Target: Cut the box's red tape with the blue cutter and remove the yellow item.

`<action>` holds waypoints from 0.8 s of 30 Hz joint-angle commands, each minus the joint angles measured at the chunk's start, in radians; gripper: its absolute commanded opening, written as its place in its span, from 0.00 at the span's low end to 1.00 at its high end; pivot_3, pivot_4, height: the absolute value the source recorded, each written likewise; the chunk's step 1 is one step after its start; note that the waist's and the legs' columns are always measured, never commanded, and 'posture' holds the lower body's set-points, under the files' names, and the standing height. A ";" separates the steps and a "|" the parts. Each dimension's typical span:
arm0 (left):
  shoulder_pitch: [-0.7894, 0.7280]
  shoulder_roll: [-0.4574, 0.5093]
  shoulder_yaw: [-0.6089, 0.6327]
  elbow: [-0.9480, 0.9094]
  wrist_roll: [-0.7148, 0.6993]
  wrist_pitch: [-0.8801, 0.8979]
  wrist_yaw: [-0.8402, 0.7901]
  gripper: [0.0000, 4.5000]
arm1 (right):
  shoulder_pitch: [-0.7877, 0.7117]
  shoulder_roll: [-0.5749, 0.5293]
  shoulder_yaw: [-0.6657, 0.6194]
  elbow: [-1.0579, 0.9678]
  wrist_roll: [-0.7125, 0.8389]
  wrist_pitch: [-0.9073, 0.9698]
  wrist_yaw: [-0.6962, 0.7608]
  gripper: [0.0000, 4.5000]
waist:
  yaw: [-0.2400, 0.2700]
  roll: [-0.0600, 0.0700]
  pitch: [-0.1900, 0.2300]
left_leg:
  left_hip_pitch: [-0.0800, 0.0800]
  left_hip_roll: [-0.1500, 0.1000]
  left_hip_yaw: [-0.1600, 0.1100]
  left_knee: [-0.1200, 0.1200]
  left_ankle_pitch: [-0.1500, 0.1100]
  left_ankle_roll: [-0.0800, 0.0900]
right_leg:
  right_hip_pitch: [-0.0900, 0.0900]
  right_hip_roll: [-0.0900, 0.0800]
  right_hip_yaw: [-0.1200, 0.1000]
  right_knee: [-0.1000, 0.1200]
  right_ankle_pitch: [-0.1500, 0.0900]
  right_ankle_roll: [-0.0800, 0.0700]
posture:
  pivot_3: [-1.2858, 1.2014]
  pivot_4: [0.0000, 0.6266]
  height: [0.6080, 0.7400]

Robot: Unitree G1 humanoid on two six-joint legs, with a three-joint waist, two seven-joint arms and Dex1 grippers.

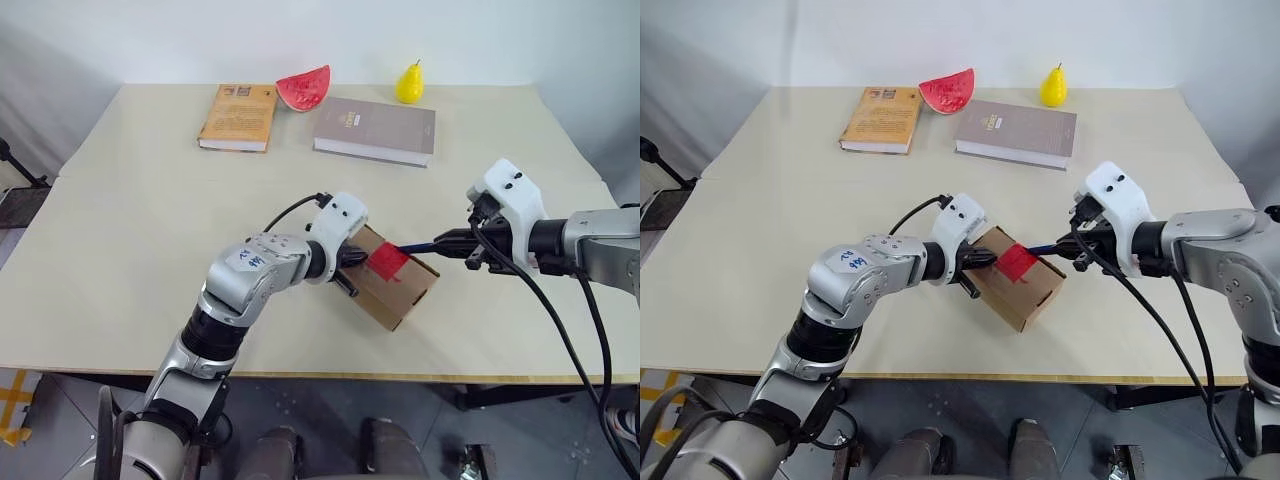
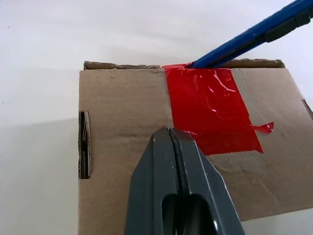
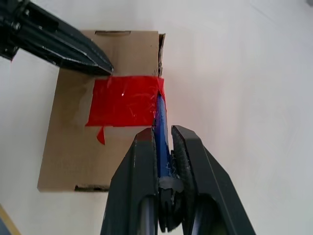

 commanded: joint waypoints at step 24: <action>0.021 0.002 -0.037 0.054 0.031 0.020 -0.015 0.01 | 0.011 -0.029 -0.144 -0.104 0.100 -0.004 0.042 0.03 | 0.006 0.000 0.000 | -0.002 0.000 -0.001 0.000 0.000 0.000 | -0.001 -0.001 -0.001 -0.001 0.000 0.000 | 0.52 0.24 1.00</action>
